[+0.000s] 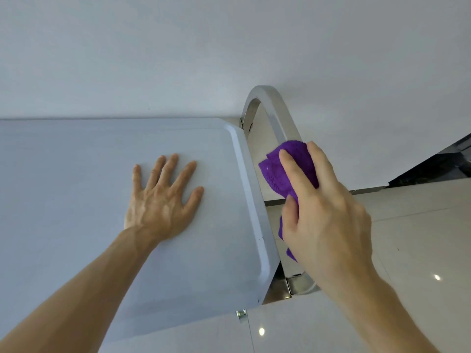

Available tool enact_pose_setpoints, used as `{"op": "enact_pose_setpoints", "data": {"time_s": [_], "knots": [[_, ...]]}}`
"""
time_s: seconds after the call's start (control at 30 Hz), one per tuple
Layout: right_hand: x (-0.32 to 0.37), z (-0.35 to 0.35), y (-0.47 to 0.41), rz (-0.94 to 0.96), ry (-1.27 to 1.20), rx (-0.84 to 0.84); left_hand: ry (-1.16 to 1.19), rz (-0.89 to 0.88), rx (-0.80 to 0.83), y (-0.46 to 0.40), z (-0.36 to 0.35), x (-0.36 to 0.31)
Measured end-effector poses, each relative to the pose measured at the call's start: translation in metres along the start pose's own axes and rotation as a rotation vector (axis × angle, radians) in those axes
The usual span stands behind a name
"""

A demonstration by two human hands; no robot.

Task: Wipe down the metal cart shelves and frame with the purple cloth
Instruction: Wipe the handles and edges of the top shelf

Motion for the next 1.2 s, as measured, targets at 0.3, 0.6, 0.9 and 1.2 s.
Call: {"op": "enact_pose_setpoints", "data": {"time_s": [0.3,0.6,0.9,1.2], "knots": [[-0.02,-0.001,0.063,0.078,-0.558,-0.056,0.287,-0.039,0.027,0.027,0.018,0.002],[-0.018,0.023,0.083,0.106,-0.385,-0.372,0.422,-0.174,0.034,0.098,0.041,-0.012],[0.058,0.04,0.085,0.148,-0.766,-0.066,1.221,-0.134,0.142,0.141,0.092,-0.003],[0.191,0.013,0.107,0.159,-1.034,0.239,1.294,-0.114,0.053,0.184,0.133,0.106]]}}
Point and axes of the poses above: each hand's wrist, its own y-axis away from the middle knuckle, its own z-axis out of the back of the hand, x = y × z, the point moved 3 cm from there along -y, towards the middle knuckle, and after that the axes turned 2 degrees about -z, right-handed, at the moved point
